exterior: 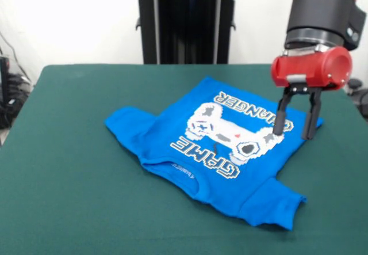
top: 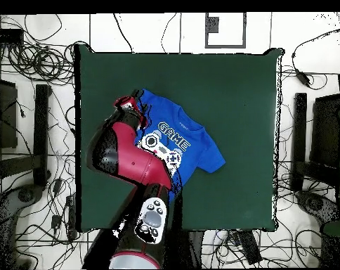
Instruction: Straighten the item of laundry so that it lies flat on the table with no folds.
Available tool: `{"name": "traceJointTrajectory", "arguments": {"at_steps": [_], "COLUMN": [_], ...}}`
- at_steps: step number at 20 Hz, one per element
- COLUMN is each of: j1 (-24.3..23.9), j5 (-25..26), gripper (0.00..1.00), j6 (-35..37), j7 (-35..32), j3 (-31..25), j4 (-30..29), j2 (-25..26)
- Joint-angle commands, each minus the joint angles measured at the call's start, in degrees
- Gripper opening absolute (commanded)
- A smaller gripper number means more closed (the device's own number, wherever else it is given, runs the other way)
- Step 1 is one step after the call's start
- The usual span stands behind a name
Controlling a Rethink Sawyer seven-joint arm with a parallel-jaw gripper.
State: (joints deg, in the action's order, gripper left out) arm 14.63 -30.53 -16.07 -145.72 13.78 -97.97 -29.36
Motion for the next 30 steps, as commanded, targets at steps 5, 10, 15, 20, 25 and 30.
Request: {"name": "traceJointTrajectory", "arguments": {"at_steps": [5, 10, 15, 20, 25, 30], "j1": [0.2, 0.7, 1.4, 2.1, 2.1, 2.4], "j5": [3.1, 2.2, 0.9, -0.4, -0.1, -0.4], "gripper": [1.0, 1.0, 1.0, 1.0, 1.0, 1.0], "j6": [-4.3, -4.9, -4.6, -3.9, -4.3, -4.8], "j7": [-9.5, -9.0, -8.8, -8.4, -8.4, -8.0], "j3": [-6.4, -5.8, -5.3, -4.8, -4.8, -4.5], "j4": [-2.6, -1.6, -1.0, 0.0, 0.9, 2.1], "j2": [8.8, 10.3, 10.8, 11.7, 12.7, 14.2]}}
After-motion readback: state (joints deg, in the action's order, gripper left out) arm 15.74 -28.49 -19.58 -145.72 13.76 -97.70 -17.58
